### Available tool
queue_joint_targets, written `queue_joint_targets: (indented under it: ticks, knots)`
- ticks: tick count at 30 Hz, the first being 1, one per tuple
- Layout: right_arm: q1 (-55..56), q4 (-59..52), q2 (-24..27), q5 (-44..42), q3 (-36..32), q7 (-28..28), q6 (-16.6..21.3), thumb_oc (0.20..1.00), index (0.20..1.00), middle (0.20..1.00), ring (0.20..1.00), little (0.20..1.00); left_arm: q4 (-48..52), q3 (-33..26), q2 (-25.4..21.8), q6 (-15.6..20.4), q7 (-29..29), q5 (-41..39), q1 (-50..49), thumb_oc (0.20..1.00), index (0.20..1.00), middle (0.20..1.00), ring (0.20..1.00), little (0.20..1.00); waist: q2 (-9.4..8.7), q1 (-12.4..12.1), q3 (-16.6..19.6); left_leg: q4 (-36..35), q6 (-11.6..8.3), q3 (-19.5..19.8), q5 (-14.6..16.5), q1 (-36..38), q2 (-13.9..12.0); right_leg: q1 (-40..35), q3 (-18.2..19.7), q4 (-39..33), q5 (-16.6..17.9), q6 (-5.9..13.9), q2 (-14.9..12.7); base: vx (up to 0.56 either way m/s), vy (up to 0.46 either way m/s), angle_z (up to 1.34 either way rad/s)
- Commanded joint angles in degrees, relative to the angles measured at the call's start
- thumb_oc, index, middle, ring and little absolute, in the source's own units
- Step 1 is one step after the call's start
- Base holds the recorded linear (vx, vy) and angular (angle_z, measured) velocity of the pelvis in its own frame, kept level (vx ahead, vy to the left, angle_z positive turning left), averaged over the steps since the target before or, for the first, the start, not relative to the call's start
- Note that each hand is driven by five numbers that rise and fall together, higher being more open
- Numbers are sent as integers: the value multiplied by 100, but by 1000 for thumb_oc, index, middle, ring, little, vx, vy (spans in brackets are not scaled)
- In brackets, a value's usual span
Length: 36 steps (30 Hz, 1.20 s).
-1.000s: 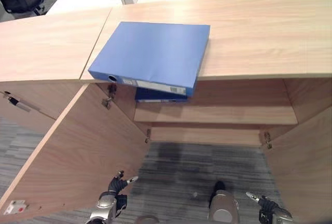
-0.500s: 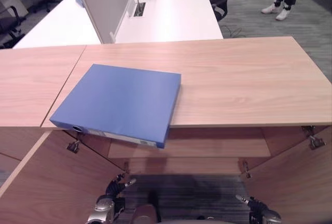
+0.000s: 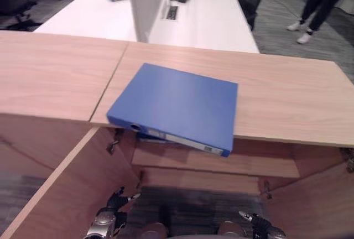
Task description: Put the empty folder in the office cabinet
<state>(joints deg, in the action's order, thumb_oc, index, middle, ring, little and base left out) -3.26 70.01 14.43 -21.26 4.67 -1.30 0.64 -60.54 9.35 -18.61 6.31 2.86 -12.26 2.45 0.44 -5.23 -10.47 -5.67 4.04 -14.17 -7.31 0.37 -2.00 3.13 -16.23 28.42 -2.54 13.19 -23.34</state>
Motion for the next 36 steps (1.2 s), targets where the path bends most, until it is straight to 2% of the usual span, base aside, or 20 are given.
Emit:
queue_joint_targets:
  ticks: [1,4,6,7,8,9,10,11,12,13,15,18,20,21,24,25,28,32,36]
  knots:
    - [-139,-140,111,-12,-98,5,128,1000,1000,1000,1000,1000,120,-72,-95,115,-1,62,245,1000,1000,1000,1000,1000,-94,-109,192,586,-934,307,749,12,-511,-894,42,-1386,640,17,121,-99,-198,-26]
    - [-191,-147,106,19,-3,-25,108,1000,1000,1000,1000,1000,104,-115,-94,130,29,29,234,1000,1000,1000,1000,1000,-191,-217,314,667,-1055,283,633,-161,-612,-1117,319,-1873,594,119,152,-114,-257,-21]
    - [-222,-153,96,50,52,-26,112,1000,1000,1000,1000,1000,72,-156,-83,142,37,-13,211,1000,1000,1000,1000,1000,-178,-259,356,666,-1167,280,540,-181,-778,-1279,231,-2235,368,117,296,-59,-244,-32]
    - [-222,-154,97,50,52,-26,112,1000,1000,1000,1000,1000,72,-156,-82,142,37,-12,211,1000,1000,1000,1000,1000,-177,-257,355,666,-1168,282,540,-180,-778,-1283,228,-2237,368,117,297,-63,-319,-38]
    - [-228,-202,109,67,106,-38,111,1000,1000,1000,1000,1000,55,-180,-17,150,36,-97,182,1000,1000,1000,1000,1000,-96,-215,330,661,-1334,398,360,-198,-1031,-1405,211,-2590,-66,-9,601,-67,-348,-23]
    - [-221,-198,126,68,132,-31,116,1000,1000,1000,1000,1000,47,-181,13,159,49,-111,177,1000,1000,1000,1000,1000,-69,-197,311,650,-1392,454,284,-201,-1107,-1472,204,-2724,-160,-59,731,-67,-353,-1]
    - [-221,-198,128,68,134,-31,116,1000,1000,1000,1000,1000,46,-182,15,160,50,-111,176,1000,1000,1000,1000,1000,-59,-187,305,647,-1399,467,280,-196,-1118,-1489,192,-2734,-159,-67,745,-34,-221,19]
    - [-202,-194,155,66,144,-22,119,1000,1000,1000,1000,1000,14,-189,49,161,45,-136,179,1000,1000,1000,1000,1000,-36,-169,282,644,-1476,526,165,-225,-1208,-1551,199,-2874,-235,-120,883,-69,-298,28]
    - [-158,-160,197,42,151,-13,135,1000,1000,1000,1000,1000,0,-175,99,157,37,-171,173,1000,1000,1000,1000,1000,54,-128,204,617,-1597,658,-68,-288,-1375,-1623,163,-3096,-299,-246,1141,-70,-298,44]
    - [-157,-160,200,41,152,-14,135,1000,1000,1000,1000,1000,1,-175,102,156,38,-172,173,1000,1000,1000,1000,1000,64,-117,200,613,-1605,673,-74,-286,-1385,-1637,151,-3107,-296,-253,1156,-85,-293,72]
    - [-104,-138,277,27,121,7,156,1000,1000,1000,1000,1000,18,-170,163,137,17,-172,142,1000,1000,1000,1000,1000,170,-71,147,462,-1748,686,-349,-296,-1568,-1741,1,-3342,-356,-300,1380,-87,-189,19]
    - [-101,-123,385,-5,87,29,190,1000,1000,1000,1000,1000,26,-160,245,150,32,-196,136,1000,1000,1000,1000,1000,285,-7,12,358,-1884,677,-670,-385,-1741,-1746,-88,-3342,-433,-352,1511,-142,-150,14]
    - [-135,-101,438,10,123,50,198,1000,1000,1000,1000,1000,26,-158,281,158,39,-240,150,1000,1000,1000,1000,1000,275,14,-79,567,-1828,754,-546,-473,-1711,-1676,-146,-3342,-390,-422,1522,-205,-162,27]
    - [-159,-78,451,24,153,65,201,1000,1000,1000,1000,1000,-4,-151,294,164,36,-225,150,1000,1000,1000,1000,1000,239,31,-100,847,-1744,938,-313,-432,-1564,-1592,-158,-3342,-325,-463,1518,-198,-174,7]
    - [-195,-19,495,-8,153,62,201,1000,1000,1000,1000,1000,-42,-109,335,169,32,-200,142,1000,1000,1000,1000,1000,81,106,-78,1478,-1545,1142,490,-237,-932,-1384,-179,-3342,-164,-560,1448,-222,-160,27]
    - [-170,99,490,-23,109,59,189,1000,1000,1000,1000,1000,-112,-82,373,153,9,-170,130,1000,1000,1000,1000,1000,15,220,33,1804,-1324,842,1020,-79,-584,-1241,-257,-3342,-144,-612,1474,-209,-79,-2]
    - [-99,142,493,-39,61,43,175,1000,1000,1000,1000,1000,-58,-55,417,150,-8,-189,78,1000,1000,1000,1000,1000,119,290,117,1520,-1302,587,1043,189,-664,-1270,-336,-3314,-161,-612,1558,-29,35,42]
    - [11,191,435,-99,-59,56,168,1000,1000,1000,1000,1000,-6,0,401,141,-20,-113,32,1000,1000,1000,1000,1000,152,356,189,1138,-1352,633,914,463,-717,-1440,-423,-3231,-120,-597,1525,60,87,8]
    - [112,211,388,-36,-89,33,140,1000,1000,1000,1000,1000,79,46,356,139,-31,4,23,1000,1000,1000,1000,1000,192,379,286,530,-1321,648,844,771,-652,-1408,-414,-2988,-107,-537,1417,22,99,5]
